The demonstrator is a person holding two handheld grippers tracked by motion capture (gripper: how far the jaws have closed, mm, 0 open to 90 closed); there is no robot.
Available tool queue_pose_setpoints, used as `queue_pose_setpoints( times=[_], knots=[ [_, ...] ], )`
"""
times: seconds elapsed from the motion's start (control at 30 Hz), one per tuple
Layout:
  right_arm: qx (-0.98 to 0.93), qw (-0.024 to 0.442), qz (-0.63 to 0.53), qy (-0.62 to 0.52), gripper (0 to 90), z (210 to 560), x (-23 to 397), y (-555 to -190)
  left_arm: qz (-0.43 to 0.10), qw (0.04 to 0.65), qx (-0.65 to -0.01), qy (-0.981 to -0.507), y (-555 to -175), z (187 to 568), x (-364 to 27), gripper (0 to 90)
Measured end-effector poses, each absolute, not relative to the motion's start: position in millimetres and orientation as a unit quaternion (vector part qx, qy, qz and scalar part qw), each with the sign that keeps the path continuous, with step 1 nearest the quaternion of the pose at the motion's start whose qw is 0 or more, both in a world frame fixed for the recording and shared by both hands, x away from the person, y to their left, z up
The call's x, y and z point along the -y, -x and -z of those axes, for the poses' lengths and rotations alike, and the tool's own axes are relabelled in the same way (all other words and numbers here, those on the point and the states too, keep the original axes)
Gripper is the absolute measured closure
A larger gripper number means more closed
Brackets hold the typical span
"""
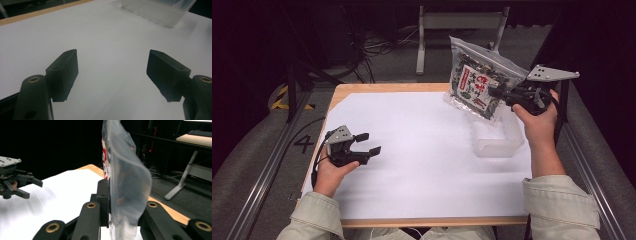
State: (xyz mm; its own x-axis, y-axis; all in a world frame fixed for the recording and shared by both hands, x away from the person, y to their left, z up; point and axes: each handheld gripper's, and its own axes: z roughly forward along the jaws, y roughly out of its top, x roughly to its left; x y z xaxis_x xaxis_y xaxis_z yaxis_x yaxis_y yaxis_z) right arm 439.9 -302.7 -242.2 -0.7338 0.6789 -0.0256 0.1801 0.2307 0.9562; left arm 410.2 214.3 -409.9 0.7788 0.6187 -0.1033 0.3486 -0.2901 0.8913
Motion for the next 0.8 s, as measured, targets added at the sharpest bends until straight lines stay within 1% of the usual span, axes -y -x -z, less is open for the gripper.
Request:
queue_pose_setpoints(
  times=[0.43,0.8],
  knots=[
    [-0.74,0.257,-0.529,-0.327,75.8,241,326,-441,-0.128,0.506,-0.307,-0.796,-411,412,-214,27.0],
    [-0.738,0.253,-0.528,-0.336,75.8,259,344,-443,-0.124,0.51,-0.306,-0.795,-411,411,-213,27.1]
  ],
)
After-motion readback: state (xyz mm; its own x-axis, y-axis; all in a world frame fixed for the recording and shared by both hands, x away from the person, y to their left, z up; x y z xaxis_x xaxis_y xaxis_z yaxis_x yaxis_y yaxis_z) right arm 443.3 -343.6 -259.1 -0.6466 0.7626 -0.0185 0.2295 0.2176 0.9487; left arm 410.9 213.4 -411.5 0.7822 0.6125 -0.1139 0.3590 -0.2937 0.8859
